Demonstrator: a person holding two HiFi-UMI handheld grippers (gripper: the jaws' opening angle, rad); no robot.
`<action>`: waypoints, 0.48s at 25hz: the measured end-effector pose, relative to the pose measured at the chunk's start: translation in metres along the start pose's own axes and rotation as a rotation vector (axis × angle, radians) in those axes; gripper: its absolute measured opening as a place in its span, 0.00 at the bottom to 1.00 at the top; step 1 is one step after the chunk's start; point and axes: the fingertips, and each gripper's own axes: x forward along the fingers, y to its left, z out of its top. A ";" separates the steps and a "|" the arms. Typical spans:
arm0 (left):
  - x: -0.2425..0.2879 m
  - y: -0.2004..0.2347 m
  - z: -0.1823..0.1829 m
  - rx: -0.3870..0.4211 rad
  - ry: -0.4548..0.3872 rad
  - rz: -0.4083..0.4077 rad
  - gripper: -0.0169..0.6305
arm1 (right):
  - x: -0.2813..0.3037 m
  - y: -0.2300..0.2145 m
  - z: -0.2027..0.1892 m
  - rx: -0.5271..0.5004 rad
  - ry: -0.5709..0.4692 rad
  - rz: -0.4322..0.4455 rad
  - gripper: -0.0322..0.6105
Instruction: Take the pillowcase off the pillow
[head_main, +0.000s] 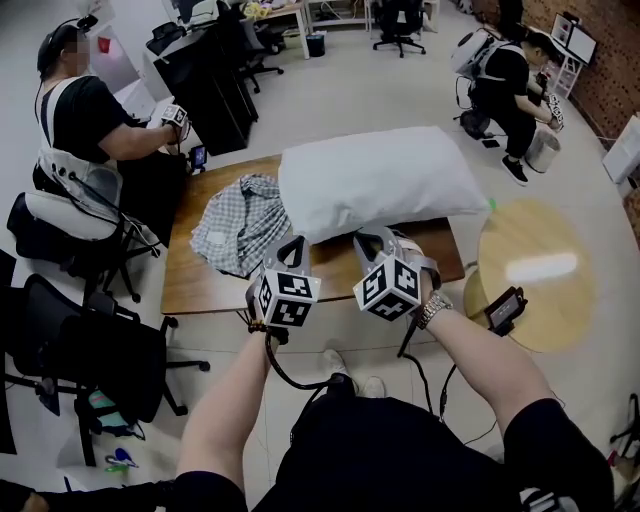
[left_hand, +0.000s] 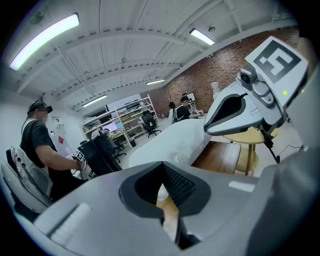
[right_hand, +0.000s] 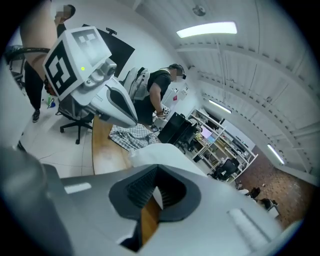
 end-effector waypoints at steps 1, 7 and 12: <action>-0.002 -0.003 0.003 -0.002 -0.006 -0.002 0.03 | -0.003 0.002 0.001 0.002 -0.006 0.002 0.05; -0.012 -0.015 0.020 -0.010 -0.038 -0.012 0.03 | -0.014 0.008 0.009 0.007 -0.021 0.011 0.05; -0.017 -0.020 0.025 -0.015 -0.046 -0.010 0.03 | -0.019 0.013 0.010 0.007 -0.028 0.017 0.05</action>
